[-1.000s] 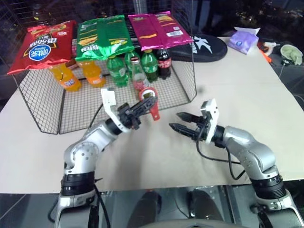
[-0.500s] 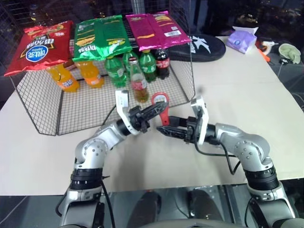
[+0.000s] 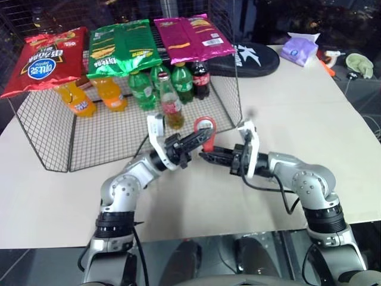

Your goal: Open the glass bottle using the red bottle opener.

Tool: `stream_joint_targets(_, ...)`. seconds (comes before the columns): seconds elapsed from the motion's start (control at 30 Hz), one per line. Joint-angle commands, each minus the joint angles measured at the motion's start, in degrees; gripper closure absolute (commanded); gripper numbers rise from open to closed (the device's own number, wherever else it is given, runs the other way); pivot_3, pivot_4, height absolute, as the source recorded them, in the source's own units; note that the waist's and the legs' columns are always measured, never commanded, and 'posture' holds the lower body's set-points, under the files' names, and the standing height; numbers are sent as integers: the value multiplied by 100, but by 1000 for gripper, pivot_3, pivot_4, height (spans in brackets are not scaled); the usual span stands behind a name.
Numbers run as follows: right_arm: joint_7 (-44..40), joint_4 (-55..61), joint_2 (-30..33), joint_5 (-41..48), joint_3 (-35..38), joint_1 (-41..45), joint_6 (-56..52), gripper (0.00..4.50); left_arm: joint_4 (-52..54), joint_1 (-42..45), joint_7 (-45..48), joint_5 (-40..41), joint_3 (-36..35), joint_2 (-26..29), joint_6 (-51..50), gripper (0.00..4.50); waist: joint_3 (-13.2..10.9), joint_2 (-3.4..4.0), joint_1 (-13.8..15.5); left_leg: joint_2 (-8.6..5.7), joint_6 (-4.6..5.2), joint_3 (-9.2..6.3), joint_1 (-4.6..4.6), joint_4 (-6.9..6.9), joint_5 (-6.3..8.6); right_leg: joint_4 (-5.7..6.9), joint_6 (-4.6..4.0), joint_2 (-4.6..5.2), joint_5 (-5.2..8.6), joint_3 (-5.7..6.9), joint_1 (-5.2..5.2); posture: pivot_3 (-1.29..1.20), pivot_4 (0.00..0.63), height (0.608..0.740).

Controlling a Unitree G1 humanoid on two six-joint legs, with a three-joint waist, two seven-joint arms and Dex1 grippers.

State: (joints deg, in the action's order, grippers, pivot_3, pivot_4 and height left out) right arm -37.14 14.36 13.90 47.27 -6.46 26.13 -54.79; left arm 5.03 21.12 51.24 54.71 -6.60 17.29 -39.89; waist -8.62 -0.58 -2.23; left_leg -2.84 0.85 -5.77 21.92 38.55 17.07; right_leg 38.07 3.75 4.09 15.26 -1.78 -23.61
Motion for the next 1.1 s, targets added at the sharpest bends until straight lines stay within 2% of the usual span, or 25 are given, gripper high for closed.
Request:
stream_joint_targets(0.03, -246, 234, -72, 156, -165, 97, 11, 4478, 20, 44, -115, -64, -107, -123, 211, 4500, 0, 0, 0, 0, 0, 0, 0, 0, 0, 0, 0, 0, 0, 0, 0, 0, 150, 740)
stream_joint_targets(0.47, -347, 182, -90, -76, -321, 74, 157, 4478, -28, 37, -140, -90, -154, -277, 318, 4500, 0, 0, -1, 0, 0, 0, 0, 0, 0, 0, 0, 0, 0, 0, 0, 0, 150, 740)
stream_joint_targets(0.6, -410, 161, -88, -162, -402, 87, 184, 2577, -22, 21, -142, -108, -149, -335, 328, 4500, 0, 0, -3, 0, 0, 0, 0, 0, 0, 0, 0, -1, 0, 0, 0, 0, 150, 740)
stream_joint_targets(0.67, -359, 124, -135, -194, -410, 95, 202, 1825, -30, 25, -147, -108, -157, -367, 329, 4500, 0, 0, -3, 0, 0, -1, 0, 0, 0, 0, 0, -1, 0, 0, -1, 0, 150, 740)
stream_joint_targets(1.1, -325, 17, -331, -222, -358, 133, 213, 1825, -39, 34, -155, -87, -203, -525, 290, 4500, 0, 0, -3, 0, 0, -1, 0, 1, 0, 0, 0, 0, 0, 0, 0, 0, 150, 740)
